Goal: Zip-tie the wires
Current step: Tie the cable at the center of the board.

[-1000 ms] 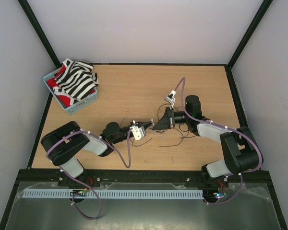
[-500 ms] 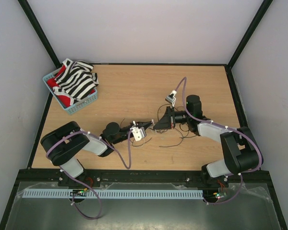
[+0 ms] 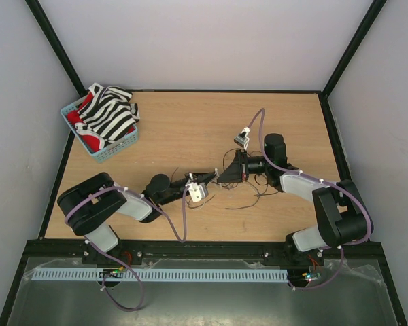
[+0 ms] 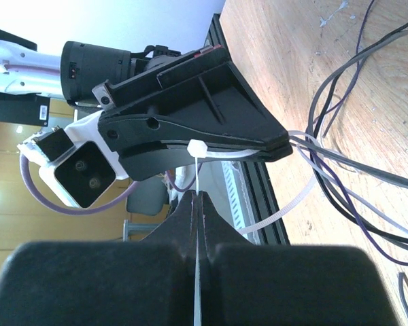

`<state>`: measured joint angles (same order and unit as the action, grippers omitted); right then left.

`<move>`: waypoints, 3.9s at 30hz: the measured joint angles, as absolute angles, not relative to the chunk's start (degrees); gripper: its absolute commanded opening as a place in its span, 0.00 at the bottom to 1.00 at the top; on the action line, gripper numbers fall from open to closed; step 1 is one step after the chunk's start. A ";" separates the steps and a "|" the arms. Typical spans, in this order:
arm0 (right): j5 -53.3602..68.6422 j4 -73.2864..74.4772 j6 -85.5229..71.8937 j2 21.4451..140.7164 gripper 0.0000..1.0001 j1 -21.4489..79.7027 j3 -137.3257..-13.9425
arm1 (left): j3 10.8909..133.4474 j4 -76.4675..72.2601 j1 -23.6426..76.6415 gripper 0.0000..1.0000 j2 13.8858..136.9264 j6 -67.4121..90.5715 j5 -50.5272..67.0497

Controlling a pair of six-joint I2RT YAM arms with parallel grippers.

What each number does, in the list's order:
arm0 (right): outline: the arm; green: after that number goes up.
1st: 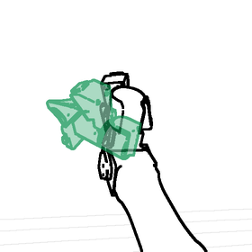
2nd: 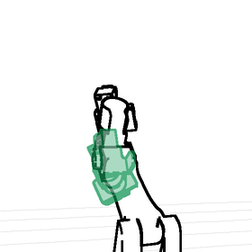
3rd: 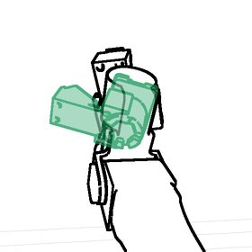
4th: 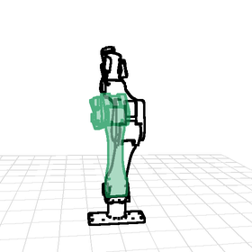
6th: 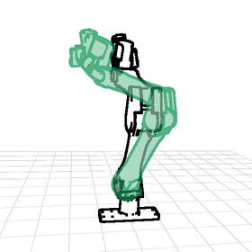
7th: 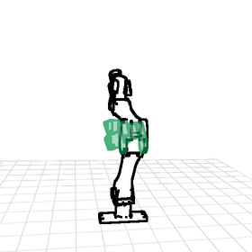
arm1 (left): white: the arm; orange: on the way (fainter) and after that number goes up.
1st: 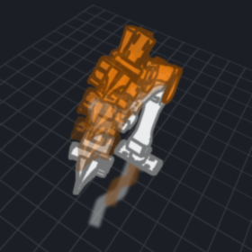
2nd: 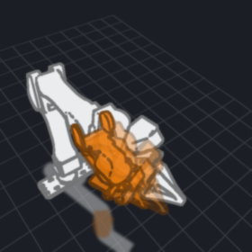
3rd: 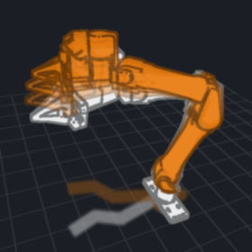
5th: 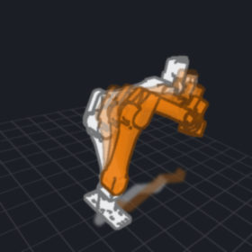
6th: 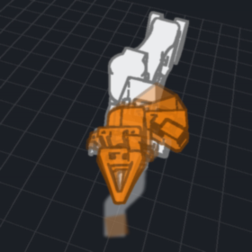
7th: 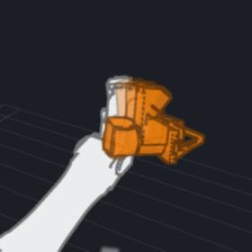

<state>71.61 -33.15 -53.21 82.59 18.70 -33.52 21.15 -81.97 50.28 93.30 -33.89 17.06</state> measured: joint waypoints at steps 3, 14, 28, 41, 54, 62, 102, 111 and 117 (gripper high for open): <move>71.66 -33.17 -54.26 82.59 0.00 18.70 -34.24 | 21.15 -81.97 50.35 0.00 93.30 -34.33 16.82; 71.68 -33.19 -55.96 82.04 0.00 18.52 -34.39 | 21.15 -82.00 50.46 0.00 93.30 -34.52 16.45; 71.68 -33.19 -55.96 82.63 0.00 17.96 -35.09 | 21.15 -82.00 51.05 0.00 93.30 -35.53 16.38; 71.66 -33.19 -55.92 85.58 0.00 17.93 -36.67 | 21.04 -81.97 51.27 0.00 92.95 -35.79 15.79; 71.40 -33.19 -55.94 88.18 0.00 17.96 -38.94 | 20.91 -81.97 51.48 0.00 92.95 -36.03 15.38; 71.37 -33.19 -55.68 88.75 0.00 17.96 -38.98 | 20.91 -81.93 51.53 0.00 92.99 -35.64 14.50; 70.98 -32.18 -47.68 83.02 0.00 17.93 -37.47 | 20.71 -82.87 52.10 0.00 92.55 -37.36 14.39; 70.96 -32.05 -47.44 83.20 0.00 17.93 -37.45 | 20.62 -82.85 52.23 0.00 92.55 -37.17 12.80; 70.24 -31.81 -45.19 80.42 0.00 17.93 -34.22 | 20.62 -82.78 52.18 0.00 92.55 -35.59 12.38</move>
<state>70.24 -31.81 -45.19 80.42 17.93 -34.22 20.62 -82.78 52.18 92.55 -35.59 12.38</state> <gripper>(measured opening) 0.009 0.002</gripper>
